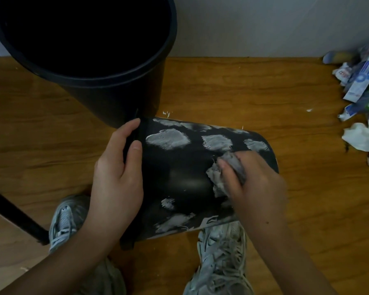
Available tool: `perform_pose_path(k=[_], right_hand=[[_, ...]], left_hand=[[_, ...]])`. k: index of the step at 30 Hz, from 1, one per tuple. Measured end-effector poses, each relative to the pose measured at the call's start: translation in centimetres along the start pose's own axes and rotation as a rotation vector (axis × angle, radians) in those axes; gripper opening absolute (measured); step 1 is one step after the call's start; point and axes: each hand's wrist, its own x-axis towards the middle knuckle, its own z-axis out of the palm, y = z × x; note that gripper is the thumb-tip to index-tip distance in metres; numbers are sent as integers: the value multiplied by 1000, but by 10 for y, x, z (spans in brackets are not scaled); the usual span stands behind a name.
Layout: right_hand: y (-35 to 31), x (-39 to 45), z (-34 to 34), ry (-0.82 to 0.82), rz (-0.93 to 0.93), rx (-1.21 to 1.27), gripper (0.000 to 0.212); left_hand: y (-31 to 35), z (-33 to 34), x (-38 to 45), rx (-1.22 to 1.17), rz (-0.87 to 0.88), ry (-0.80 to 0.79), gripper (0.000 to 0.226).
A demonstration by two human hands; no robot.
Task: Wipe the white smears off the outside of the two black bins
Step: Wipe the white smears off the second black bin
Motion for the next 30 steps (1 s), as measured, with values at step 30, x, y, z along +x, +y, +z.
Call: perform_pose_path(k=[30], right_hand=[[4, 40, -33, -102, 393, 407, 29]], left_hand=[[-1, 0, 2, 117, -15, 108, 42]])
